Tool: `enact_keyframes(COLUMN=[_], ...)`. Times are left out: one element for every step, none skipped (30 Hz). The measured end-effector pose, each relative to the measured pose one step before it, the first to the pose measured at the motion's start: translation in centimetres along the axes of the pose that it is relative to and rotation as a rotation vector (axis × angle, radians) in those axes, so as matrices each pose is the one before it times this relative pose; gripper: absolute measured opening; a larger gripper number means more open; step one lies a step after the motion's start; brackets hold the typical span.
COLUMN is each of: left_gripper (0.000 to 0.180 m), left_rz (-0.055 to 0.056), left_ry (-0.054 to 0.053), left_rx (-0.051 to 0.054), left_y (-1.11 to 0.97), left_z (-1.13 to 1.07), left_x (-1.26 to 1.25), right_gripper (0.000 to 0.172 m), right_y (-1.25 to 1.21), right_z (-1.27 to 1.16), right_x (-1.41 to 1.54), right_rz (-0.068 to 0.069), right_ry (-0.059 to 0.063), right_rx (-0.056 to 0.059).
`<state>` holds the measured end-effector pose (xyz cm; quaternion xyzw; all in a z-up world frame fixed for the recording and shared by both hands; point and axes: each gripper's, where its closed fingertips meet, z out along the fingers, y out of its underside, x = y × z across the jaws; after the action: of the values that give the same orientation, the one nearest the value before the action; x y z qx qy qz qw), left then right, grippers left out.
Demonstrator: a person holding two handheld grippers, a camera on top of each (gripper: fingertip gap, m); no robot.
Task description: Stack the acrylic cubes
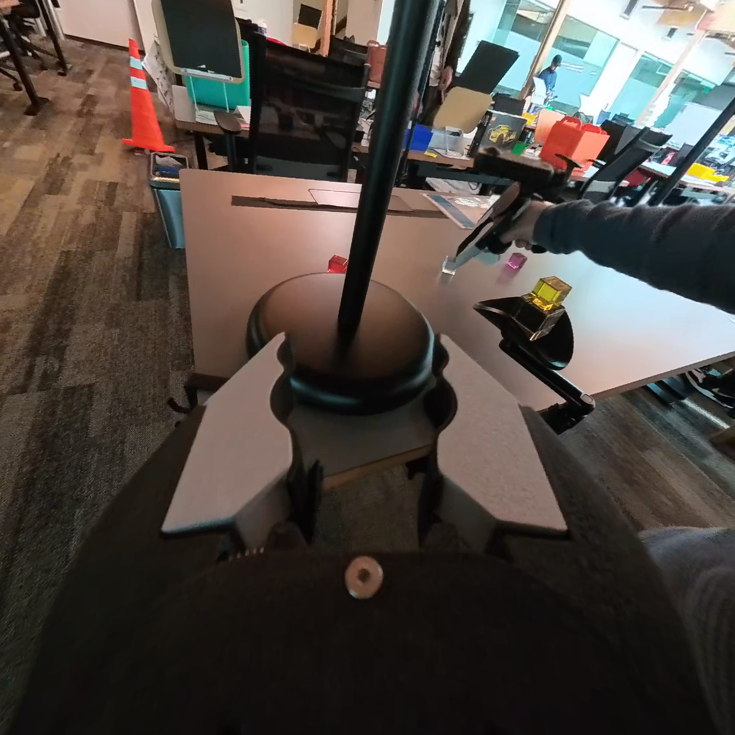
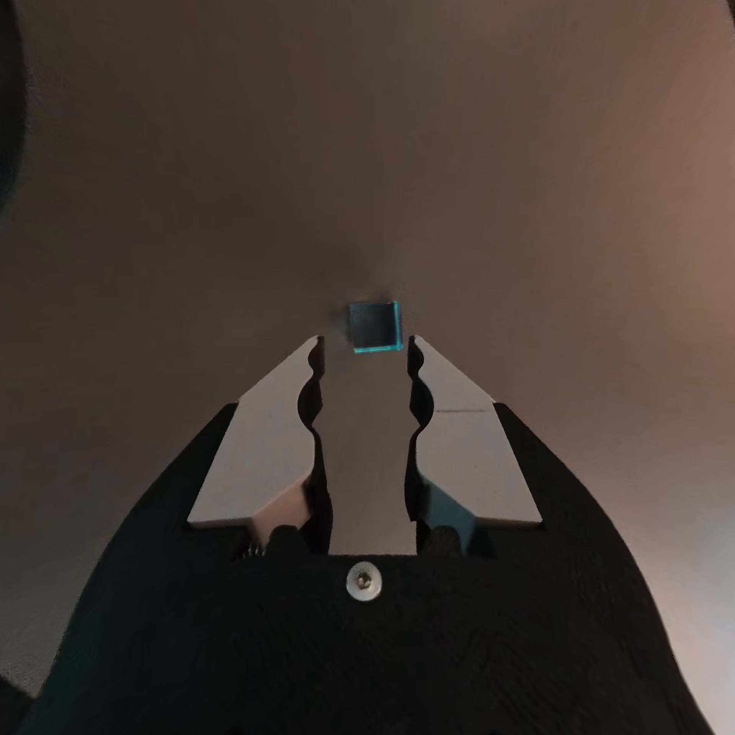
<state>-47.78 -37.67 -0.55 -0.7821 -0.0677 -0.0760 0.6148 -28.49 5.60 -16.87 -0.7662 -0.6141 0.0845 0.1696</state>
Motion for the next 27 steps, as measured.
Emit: enact_keyframes(left_gripper=[0.070,0.070,0.070,0.070,0.070,0.070,0.070,0.070,0.069,0.069,0.069,0.069,0.069,0.069,0.069,0.069,0.069,0.069,0.069,0.069,0.069,0.069,0.069,0.069,0.068,0.068,0.068], left_rz=[0.0001,-0.0005,-0.0006,-0.0008,-0.0011,-0.0018,-0.0026,-0.0028,-0.0021,-0.0014,-0.0009,-0.0012,-0.0020,-0.0032,-0.0039,-0.0040,-0.0024,0.0002,0.0027,0.0035,0.0022,0.0004,0.0006,0.0018,0.0030,0.0040,0.0036], left_ry=[-0.0037,-0.0032,-0.0026,-0.0020,-0.0015,-0.0013,0.0003,0.0023,0.0036,0.0046,0.0061,0.0066,0.0077,0.0093,0.0116,0.0127,0.0138,0.0135,0.0119,0.0109,0.0115,0.0119,0.0113,0.0102,0.0085,0.0068,0.0052], left_rx=[-0.0050,-0.0038,-0.0027,-0.0019,-0.0008,0.0005,0.0022,0.0043,0.0056,0.0053,0.0046,0.0047,0.0052,0.0056,0.0059,0.0044,0.0022,0.0003,-0.0004,-0.0001,-0.0005,-0.0017,-0.0023,-0.0026,-0.0029,-0.0021,-0.0009], left_y=[0.109,0.106,0.094,0.087,0.067,0.044,-0.006,-0.049,-0.085,-0.081,-0.074,-0.075,-0.085,-0.073,-0.086,-0.067,-0.032,-0.020,0.008,0.002,0.016,0.030,0.032,0.020,0.009,-0.027,-0.052], left_z=[-0.058,-0.055,-0.057,-0.060,-0.042,-0.044,-0.028,-0.016,0.019,0.058,0.114,0.145,0.177,0.214,0.233,0.253,0.269,0.274,0.265,0.238,0.236,0.215,0.190,0.166,0.130,0.099,0.074], left_x=[0.002,-0.021,-0.012,-0.043,-0.045,-0.076,-0.063,-0.052,-0.036,-0.027,-0.002,-0.005,0.026,0.070,0.128,0.160,0.200,0.207,0.191,0.182,0.185,0.182,0.174,0.155,0.120,0.090,0.056], right_gripper=[0.040,0.039,0.035,0.028,0.025,0.025,0.025,0.024,0.024,0.024,0.024,0.024,0.024,0.024,0.025,0.024,0.024,0.024,0.024,0.024,0.024,0.024,0.024,0.024,0.024,0.024,0.024], right_y=[0.119,0.099,0.097,0.066,-0.019,-0.054,-0.113,-0.267,-0.380,-0.439,-0.537,-0.666,-0.773,-0.820,-0.855,-0.928,-0.961,-0.879,-0.736,-0.578,-0.361,-0.182,-0.047,0.027,0.059,0.044,0.053], right_z=[0.354,0.307,0.265,0.166,0.017,-0.163,-0.350,-0.609,-0.883,-1.122,-1.318,-1.468,-1.532,-1.509,-1.398,-1.276,-1.071,-0.858,-0.620,-0.397,-0.193,-0.035,0.102,0.187,0.252,0.292,0.325], right_x=[0.162,0.093,0.044,-0.036,-0.164,-0.262,-0.438,-0.599,-0.828,-1.115,-1.408,-1.668,-1.907,-1.988,-2.063,-2.165,-2.142,-1.983,-1.784,-1.565,-1.349,-1.112,-0.846,-0.572,-0.420,-0.359,-0.292], right_rz=[0.0025,0.0025,0.0031,0.0027,0.0040,0.0053,-0.0001,-0.0110,-0.0207,-0.0283,-0.0364,-0.0456,-0.0507,-0.0485,-0.0479,-0.0519,-0.0500,-0.0434,-0.0379,-0.0324,-0.0270,-0.0235,-0.0188,-0.0096,-0.0020,0.0009,0.0026], right_ry=[-0.0017,-0.0053,-0.0057,-0.0087,-0.0128,-0.0152,-0.0170,-0.0156,-0.0168,-0.0213,-0.0237,-0.0244,-0.0257,-0.0244,-0.0264,-0.0323,-0.0329,-0.0295,-0.0251,-0.0216,-0.0188,-0.0140,-0.0080,-0.0022,-0.0017,-0.0049,-0.0059], right_rx=[-0.0216,-0.0170,-0.0135,-0.0078,-0.0005,0.0004,0.0040,0.0152,0.0210,0.0226,0.0265,0.0320,0.0337,0.0291,0.0250,0.0264,0.0243,0.0152,0.0056,-0.0033,-0.0125,-0.0189,-0.0217,-0.0215,-0.0178,-0.0122,-0.0091])
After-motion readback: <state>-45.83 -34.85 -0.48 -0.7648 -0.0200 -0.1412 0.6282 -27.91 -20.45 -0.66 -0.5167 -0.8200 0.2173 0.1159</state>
